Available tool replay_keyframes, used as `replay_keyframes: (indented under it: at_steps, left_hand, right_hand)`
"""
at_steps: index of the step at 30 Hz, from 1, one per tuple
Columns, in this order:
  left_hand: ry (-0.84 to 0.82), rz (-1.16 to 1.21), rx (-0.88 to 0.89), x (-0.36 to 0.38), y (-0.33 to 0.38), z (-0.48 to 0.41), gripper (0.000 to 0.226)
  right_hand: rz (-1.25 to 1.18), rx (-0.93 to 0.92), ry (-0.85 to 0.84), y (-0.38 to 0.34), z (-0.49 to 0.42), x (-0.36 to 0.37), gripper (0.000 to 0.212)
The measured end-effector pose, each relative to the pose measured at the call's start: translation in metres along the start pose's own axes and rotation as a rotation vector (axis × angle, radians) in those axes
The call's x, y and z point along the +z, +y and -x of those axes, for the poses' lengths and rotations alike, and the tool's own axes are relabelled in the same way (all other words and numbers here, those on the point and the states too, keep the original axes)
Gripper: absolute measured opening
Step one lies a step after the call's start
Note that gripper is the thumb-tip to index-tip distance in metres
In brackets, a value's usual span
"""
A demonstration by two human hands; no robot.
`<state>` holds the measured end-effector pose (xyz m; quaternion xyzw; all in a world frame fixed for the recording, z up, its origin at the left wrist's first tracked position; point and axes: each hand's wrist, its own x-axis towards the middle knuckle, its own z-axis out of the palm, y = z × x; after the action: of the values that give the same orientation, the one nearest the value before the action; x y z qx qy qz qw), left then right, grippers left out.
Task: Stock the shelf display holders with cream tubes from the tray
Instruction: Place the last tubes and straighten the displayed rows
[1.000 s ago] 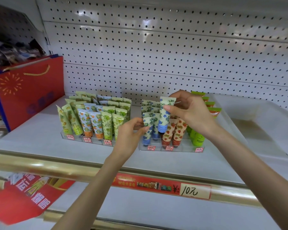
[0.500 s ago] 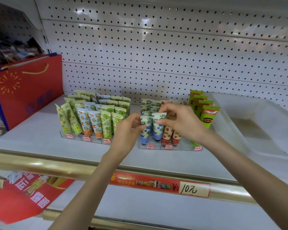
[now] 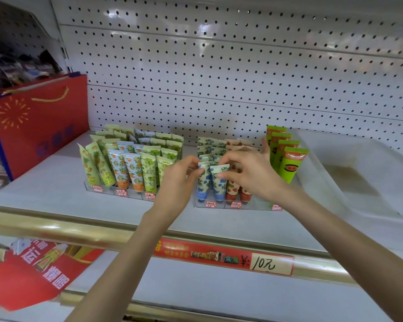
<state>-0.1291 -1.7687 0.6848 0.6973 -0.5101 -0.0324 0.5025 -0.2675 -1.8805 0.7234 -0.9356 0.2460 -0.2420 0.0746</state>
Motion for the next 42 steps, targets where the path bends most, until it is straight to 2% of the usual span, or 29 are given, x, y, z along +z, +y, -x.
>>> replay_keyframes:
  at_steps: [9, 20, 36, 42]
  left_hand:
    - [0.073, -0.092, 0.099, 0.000, 0.000, -0.004, 0.010]
    - [0.081, -0.094, 0.056, 0.000, 0.000, -0.008, 0.011]
    - [0.066, -0.029, 0.012, -0.005, 0.007, -0.005, 0.008]
    - [0.084, -0.094, 0.095, -0.010, 0.012, -0.004, 0.012]
  right_hand:
    - [0.043, -0.058, 0.072, 0.000, -0.001, 0.002, 0.014]
    - [0.056, 0.020, 0.084, 0.006, -0.008, 0.006, 0.016]
    - [-0.095, 0.089, 0.055, 0.004, -0.007, -0.003, 0.011]
    - [-0.198, 0.001, 0.037, 0.000, -0.004, -0.016, 0.023]
